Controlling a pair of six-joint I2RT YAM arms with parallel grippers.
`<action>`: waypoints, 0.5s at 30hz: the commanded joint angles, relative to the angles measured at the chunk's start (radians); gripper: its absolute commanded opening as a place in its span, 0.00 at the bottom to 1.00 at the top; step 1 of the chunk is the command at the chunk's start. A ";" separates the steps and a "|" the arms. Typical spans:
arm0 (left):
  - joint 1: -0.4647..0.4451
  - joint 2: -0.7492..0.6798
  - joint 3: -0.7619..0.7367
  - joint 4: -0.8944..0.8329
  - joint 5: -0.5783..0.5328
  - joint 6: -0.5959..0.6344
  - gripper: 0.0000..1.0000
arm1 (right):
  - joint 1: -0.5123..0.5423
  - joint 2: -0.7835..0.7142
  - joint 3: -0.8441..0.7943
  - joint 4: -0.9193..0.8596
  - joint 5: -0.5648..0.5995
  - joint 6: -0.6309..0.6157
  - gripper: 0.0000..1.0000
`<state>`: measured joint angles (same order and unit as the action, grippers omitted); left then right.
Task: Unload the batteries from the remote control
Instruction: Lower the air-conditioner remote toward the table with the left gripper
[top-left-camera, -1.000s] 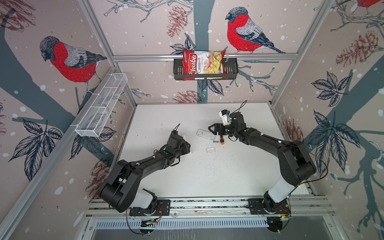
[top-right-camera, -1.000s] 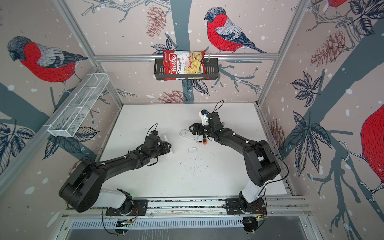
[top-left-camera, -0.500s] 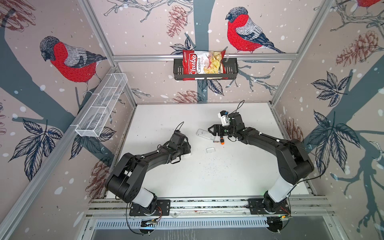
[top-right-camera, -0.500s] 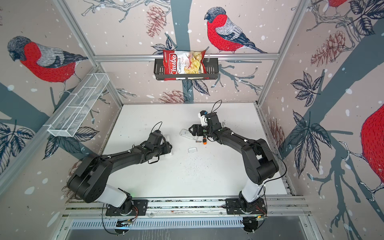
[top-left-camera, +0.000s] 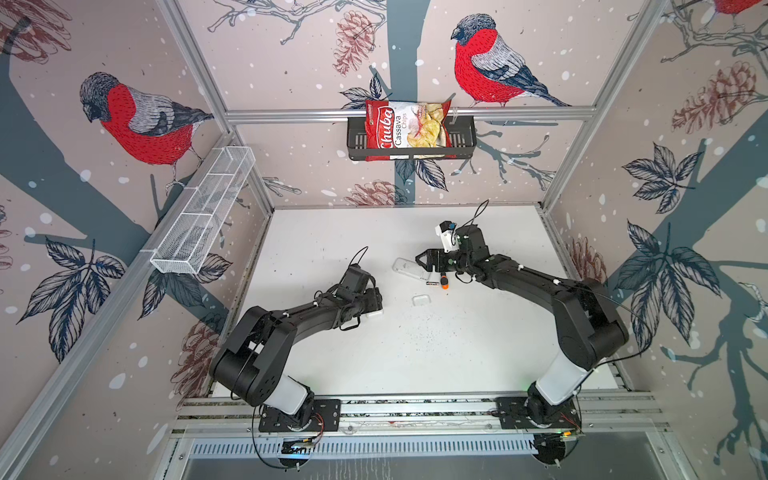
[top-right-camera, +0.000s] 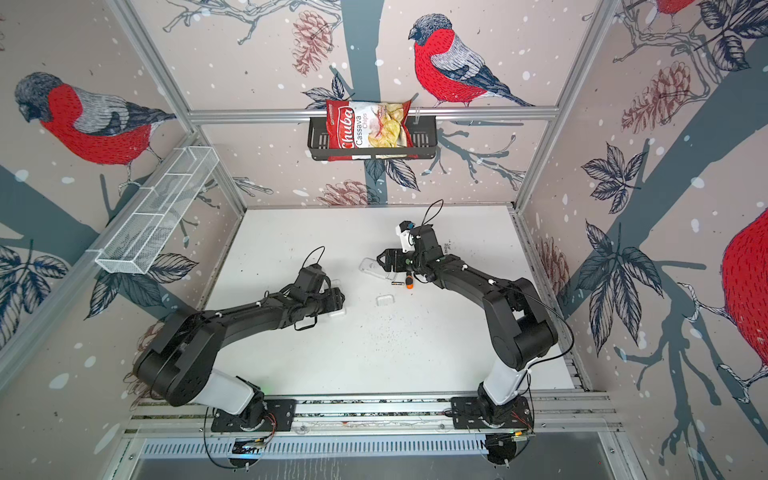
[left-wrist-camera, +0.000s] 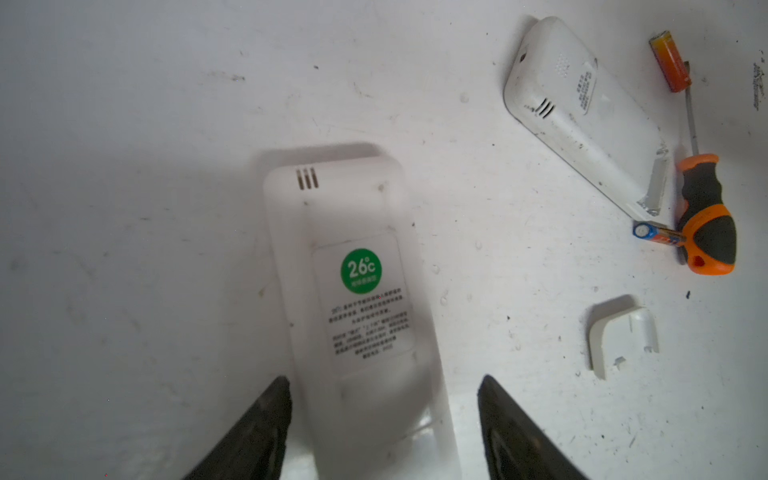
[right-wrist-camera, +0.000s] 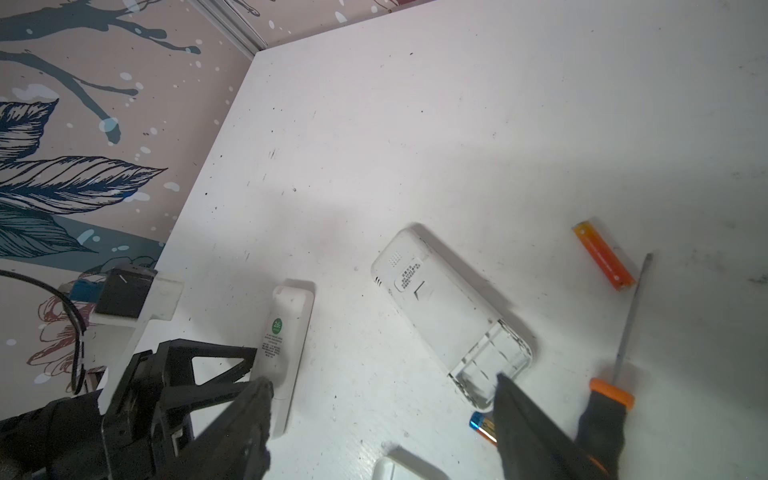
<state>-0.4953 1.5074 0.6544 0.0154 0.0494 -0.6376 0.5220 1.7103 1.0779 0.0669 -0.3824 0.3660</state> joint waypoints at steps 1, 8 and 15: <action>0.000 -0.018 -0.013 0.019 0.017 0.003 0.74 | 0.000 -0.006 0.002 -0.005 0.002 -0.012 0.83; 0.000 -0.114 -0.119 0.109 0.070 -0.036 0.77 | -0.001 -0.014 0.003 -0.012 0.008 -0.018 0.83; 0.000 -0.078 -0.197 0.308 0.193 -0.094 0.79 | -0.006 -0.022 0.001 -0.018 0.014 -0.022 0.83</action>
<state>-0.4957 1.4075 0.4721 0.2222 0.1707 -0.6937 0.5163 1.7008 1.0779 0.0471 -0.3752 0.3641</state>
